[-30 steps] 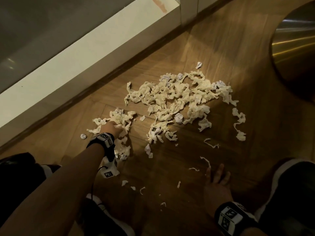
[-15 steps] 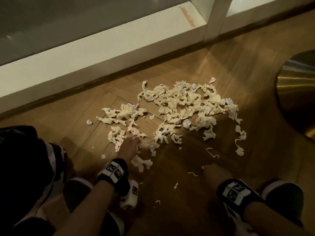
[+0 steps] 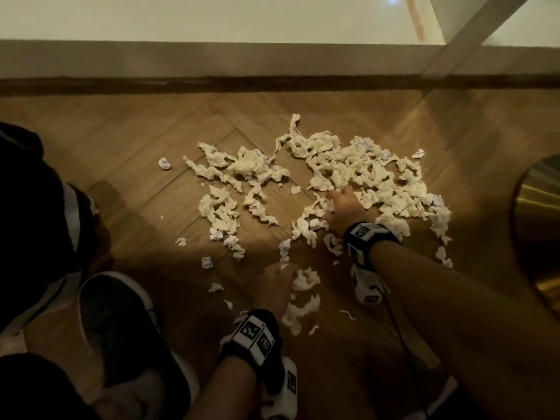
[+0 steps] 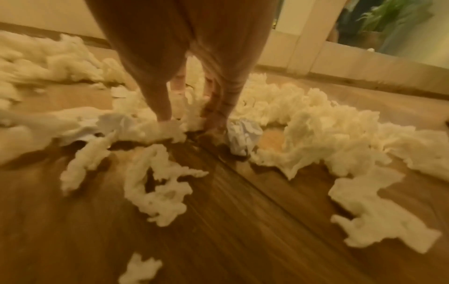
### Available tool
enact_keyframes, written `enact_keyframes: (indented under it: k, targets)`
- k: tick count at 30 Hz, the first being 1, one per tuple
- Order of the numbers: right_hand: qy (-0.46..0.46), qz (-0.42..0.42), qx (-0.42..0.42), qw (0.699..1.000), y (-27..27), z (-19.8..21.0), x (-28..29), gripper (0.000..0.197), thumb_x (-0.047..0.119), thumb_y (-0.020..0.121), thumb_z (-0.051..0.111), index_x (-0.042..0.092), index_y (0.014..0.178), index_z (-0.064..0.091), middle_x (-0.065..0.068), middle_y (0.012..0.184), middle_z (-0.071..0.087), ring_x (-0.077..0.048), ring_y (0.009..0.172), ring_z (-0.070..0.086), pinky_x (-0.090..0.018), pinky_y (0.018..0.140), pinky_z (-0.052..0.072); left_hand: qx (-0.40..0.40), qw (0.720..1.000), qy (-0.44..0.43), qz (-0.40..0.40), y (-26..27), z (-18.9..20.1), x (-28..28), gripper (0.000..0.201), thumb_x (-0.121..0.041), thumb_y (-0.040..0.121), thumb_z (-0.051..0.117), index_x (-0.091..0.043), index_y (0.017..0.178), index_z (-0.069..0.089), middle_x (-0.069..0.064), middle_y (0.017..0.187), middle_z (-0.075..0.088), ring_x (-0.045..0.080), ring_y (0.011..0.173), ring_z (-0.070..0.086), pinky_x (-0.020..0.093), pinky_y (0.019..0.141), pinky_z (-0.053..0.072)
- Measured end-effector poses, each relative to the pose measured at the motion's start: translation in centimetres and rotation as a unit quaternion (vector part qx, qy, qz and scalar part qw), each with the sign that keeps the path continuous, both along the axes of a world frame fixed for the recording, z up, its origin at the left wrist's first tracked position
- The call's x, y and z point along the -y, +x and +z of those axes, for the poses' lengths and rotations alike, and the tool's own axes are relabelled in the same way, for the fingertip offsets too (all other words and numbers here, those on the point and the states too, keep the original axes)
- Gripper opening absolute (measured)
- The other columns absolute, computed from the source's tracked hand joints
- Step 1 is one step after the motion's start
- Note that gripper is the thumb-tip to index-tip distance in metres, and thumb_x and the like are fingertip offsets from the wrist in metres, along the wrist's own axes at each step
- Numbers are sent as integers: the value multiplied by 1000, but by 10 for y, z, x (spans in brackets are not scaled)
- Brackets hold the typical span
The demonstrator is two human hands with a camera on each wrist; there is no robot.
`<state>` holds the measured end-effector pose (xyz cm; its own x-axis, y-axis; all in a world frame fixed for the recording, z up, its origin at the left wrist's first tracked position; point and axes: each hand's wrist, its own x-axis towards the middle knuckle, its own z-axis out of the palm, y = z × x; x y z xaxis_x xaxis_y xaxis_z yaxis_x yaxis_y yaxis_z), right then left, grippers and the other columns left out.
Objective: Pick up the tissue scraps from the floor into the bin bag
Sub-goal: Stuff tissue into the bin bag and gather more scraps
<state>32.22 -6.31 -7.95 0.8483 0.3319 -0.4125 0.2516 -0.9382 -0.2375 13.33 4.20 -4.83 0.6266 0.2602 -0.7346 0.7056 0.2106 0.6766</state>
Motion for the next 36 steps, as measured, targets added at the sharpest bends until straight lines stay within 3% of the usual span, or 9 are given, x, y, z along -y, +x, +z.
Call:
enact_keyframes:
  k: [4,11,15,18,20,22,24,32,36]
  targets:
    - [16,24,19,999,3,12,4,26,14,83,70,6,107,66,-11,108,58,-26,101,56,-26,76,42,-2,1000,14,17,0,12,-7,39,-19,84,48,-21,45,45,-3,54,45,20,61,45,34,63,35]
    - [93,-16,-8,996,-14,84,39,28,24,83,68,2,100,73,-16,105,65,-29,101,60,-20,75,35,-19,998,51,-10,7,55,-17,25,-20,97,46,-17,73,51,-1,76,49,24,87,53,37,86,45]
    - [141,-23,9,990,-55,126,54,25,24,82,71,7,100,75,-14,97,70,-28,93,62,-20,72,33,19,995,95,-26,9,109,-12,21,-20,97,44,-12,80,54,-4,72,44,20,75,46,30,62,33]
    - [192,-52,5,980,-95,155,62,25,24,81,73,10,101,75,-8,97,66,-18,87,58,-21,73,36,25,993,118,-9,-7,141,-3,19,-20,95,47,-15,76,51,0,76,49,23,80,52,29,66,40]
    - [220,-64,-4,973,-123,174,66,26,21,80,73,8,103,73,-8,99,66,-12,84,54,-20,73,38,37,992,117,-7,-22,154,7,15,-13,96,45,-8,97,59,4,92,55,24,95,54,33,78,44]
    - [253,-80,-16,964,-153,191,70,26,20,80,74,8,103,72,-7,101,67,-12,85,55,-25,77,46,50,990,134,23,-38,155,17,25,-10,99,42,-11,119,57,0,100,54,14,92,55,12,72,40]
    - [285,-92,-20,954,-183,204,72,25,19,78,75,9,101,72,-5,99,67,-13,85,58,-29,80,50,76,991,107,8,-51,161,29,19,-11,100,41,-13,106,59,-7,81,50,1,70,48,5,56,38]
    - [328,-102,-62,937,-274,214,79,18,23,76,74,8,86,70,-7,83,68,-18,75,61,-33,69,50,135,984,95,-70,-124,181,80,43,4,95,40,-14,58,50,-9,41,52,9,49,52,12,48,40]
    - [348,-77,-65,932,-309,207,84,12,16,82,68,7,86,72,0,79,66,-1,59,47,-13,60,38,43,998,-51,-8,-151,190,90,37,-22,103,32,-14,75,55,3,68,65,18,60,59,25,56,48]
